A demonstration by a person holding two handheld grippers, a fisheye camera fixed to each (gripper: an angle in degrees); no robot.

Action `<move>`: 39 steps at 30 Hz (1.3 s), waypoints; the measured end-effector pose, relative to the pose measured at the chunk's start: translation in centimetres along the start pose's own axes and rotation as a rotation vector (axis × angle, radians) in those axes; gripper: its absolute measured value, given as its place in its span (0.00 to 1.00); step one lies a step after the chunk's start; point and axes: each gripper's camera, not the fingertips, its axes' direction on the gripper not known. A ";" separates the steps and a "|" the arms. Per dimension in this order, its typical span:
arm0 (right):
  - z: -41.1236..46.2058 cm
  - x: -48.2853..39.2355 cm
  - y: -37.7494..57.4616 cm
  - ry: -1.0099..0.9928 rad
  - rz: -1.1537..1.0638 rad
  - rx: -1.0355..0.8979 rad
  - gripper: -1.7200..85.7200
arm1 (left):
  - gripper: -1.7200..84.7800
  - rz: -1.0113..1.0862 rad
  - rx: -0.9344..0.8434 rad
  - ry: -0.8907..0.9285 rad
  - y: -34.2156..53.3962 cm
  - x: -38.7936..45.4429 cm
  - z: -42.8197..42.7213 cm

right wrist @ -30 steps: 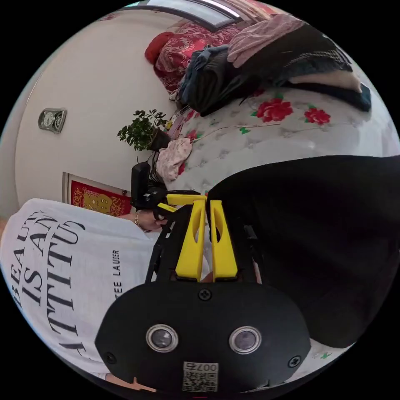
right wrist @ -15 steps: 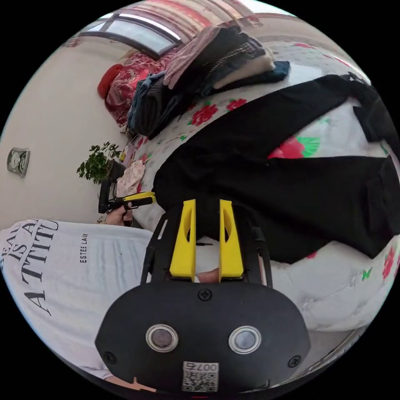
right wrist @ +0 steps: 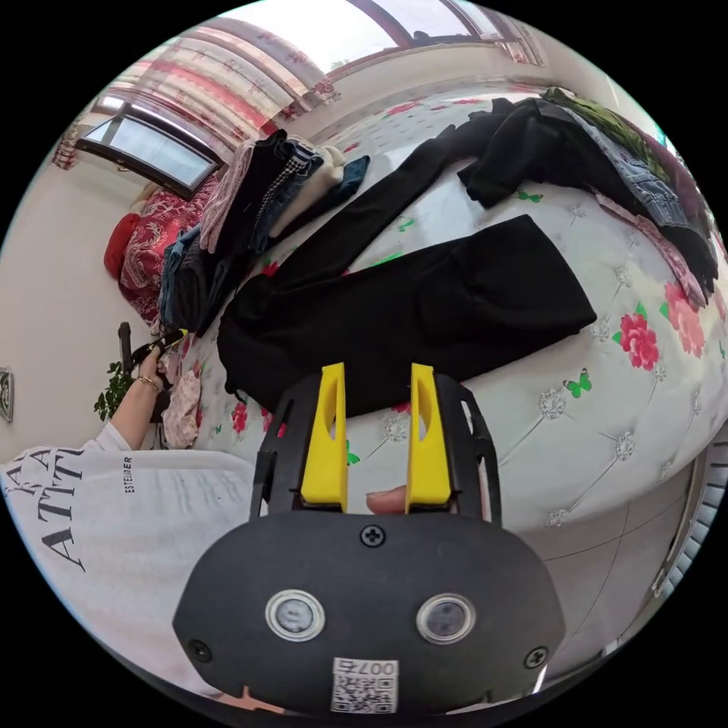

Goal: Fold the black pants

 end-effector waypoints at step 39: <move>16.2 3.5 -4.8 0.368 -0.155 -0.264 0.07 | 0.09 0.193 -0.602 0.354 10.3 -6.3 -7.8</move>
